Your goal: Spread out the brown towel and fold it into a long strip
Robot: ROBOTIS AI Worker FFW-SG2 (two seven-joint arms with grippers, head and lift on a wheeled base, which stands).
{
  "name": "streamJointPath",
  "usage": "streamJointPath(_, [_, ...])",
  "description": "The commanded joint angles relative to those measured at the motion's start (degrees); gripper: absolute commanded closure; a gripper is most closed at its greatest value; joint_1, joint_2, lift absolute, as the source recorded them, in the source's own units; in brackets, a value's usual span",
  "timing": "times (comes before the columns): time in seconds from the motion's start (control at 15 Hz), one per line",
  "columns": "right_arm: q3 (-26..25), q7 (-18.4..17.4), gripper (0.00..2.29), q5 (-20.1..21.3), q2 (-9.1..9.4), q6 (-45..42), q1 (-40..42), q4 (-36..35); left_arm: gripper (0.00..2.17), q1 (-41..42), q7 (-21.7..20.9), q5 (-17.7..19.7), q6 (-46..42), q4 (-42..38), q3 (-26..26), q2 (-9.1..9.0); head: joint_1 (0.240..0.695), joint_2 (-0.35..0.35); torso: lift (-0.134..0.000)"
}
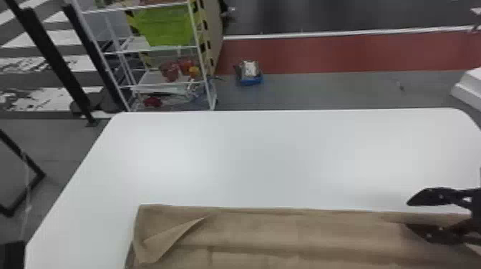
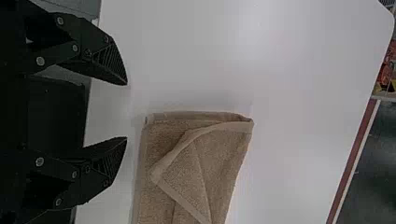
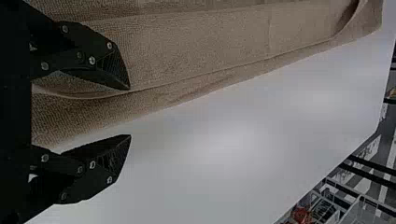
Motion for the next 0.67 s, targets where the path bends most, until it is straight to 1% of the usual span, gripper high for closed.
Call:
streamJointPath(0.0, [1.1,0.3,0.62,-0.7,-0.27,0.0,0.0,0.9,0.56,-0.5,0.1,-0.2,0.0,0.3,0.0,-0.15,0.695,0.149,-0.123])
streamJointPath(0.13, [1.9,0.3,0.62,-0.9,-0.27,0.2,0.2,1.1,0.56,-1.3,0.0,-0.8,0.0,1.0,-0.2,-0.15,0.695,0.156,-0.123])
streamJointPath(0.2, [2.2,0.3,0.68,-1.0,-0.27,0.5,0.3,1.1,0.56,-1.6,0.0,-0.9,0.0,1.0,-0.2,-0.15,0.695,0.162,-0.123])
streamJointPath(0.27, [2.3,0.3,0.68,-1.1,-0.27,0.9,0.2,1.1,0.56,-1.8,0.0,-1.0,0.2,1.1,-0.2,-0.15,0.695,0.175,-0.123])
streamJointPath(0.4, [2.3,0.3,0.68,-1.9,-0.89,1.9,-0.2,1.1,0.56,-2.0,0.0,-1.0,0.2,1.1,-0.2,-0.15,0.695,0.182,-0.123])
streamJointPath(0.47, [2.5,0.3,0.72,-2.1,-1.15,2.3,-0.2,1.1,0.56,-2.0,0.1,-1.0,0.2,1.2,-0.2,-0.15,0.695,0.182,-0.123])
streamJointPath(0.53, [2.9,0.3,0.82,-2.3,-1.50,2.8,-0.4,1.1,0.56,-2.0,0.1,-1.1,0.2,1.3,-0.2,-0.15,0.695,0.180,-0.123])
streamJointPath(0.6, [3.1,0.3,0.82,-2.9,-1.68,3.0,-0.4,1.1,0.56,-2.0,0.1,-1.2,0.2,1.3,-0.2,-0.15,0.695,0.178,-0.123])
